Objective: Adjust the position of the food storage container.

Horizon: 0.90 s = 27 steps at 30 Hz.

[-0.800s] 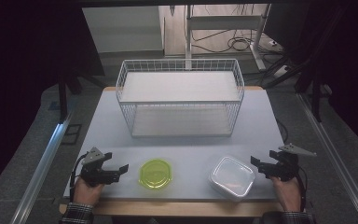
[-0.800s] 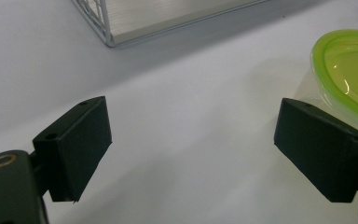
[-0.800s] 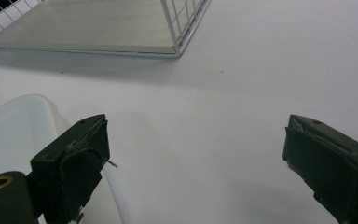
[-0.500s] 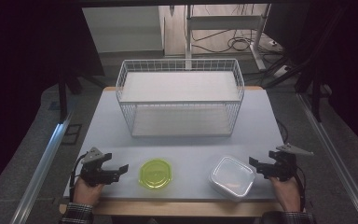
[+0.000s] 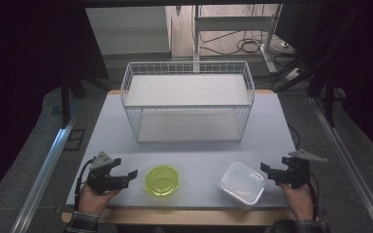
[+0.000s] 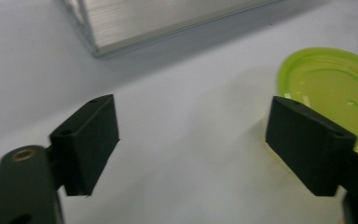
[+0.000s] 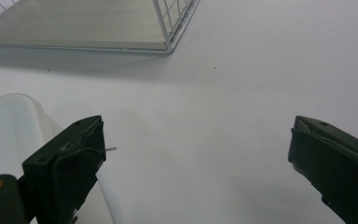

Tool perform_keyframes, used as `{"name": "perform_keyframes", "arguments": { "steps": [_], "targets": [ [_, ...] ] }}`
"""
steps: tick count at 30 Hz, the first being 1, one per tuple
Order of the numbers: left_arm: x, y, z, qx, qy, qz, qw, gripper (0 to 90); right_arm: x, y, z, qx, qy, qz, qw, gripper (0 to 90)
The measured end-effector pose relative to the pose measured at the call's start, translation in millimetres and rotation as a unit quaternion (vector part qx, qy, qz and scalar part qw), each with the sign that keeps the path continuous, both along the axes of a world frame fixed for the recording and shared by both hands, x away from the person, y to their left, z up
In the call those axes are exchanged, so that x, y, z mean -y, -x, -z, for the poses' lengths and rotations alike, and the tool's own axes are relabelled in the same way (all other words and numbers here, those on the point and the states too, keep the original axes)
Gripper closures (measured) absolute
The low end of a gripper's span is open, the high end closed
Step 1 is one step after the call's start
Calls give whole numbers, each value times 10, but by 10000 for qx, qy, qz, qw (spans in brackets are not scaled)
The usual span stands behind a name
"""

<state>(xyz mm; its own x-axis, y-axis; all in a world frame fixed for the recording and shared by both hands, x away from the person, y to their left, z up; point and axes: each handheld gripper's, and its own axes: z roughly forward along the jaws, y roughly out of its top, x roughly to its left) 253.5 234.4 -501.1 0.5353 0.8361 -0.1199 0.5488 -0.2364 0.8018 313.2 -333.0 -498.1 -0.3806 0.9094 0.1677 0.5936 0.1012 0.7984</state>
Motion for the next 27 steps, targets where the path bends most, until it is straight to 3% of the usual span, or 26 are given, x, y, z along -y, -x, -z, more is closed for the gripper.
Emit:
{"name": "perform_keyframes", "arguments": {
  "steps": [3,5,7,13,14,17,22,27],
  "targets": [
    [89,51,-90,74,18,209,9998,269,-3,2,2,5,25,28,10000,43],
    [158,95,-181,160,178,347,9991,378,-3,3,1,5,44,47,10000,43],
    [180,110,-208,196,236,404,9987,403,-3,3,2,3,56,54,10000,43],
    [393,166,-326,229,535,853,9947,633,-11,2,9,-43,135,99,9999,49],
    [393,166,-326,229,535,853,9947,658,-11,2,9,-43,135,99,9999,49],
    [528,156,-313,138,563,1121,9920,693,-10,7,-4,10,166,127,9998,57],
    [783,126,-293,-5,591,1486,9871,831,-8,7,-4,19,198,104,9997,62],
    [952,109,-258,-88,574,1656,9845,894,-9,10,-8,72,245,81,9996,64]
  ]
}}
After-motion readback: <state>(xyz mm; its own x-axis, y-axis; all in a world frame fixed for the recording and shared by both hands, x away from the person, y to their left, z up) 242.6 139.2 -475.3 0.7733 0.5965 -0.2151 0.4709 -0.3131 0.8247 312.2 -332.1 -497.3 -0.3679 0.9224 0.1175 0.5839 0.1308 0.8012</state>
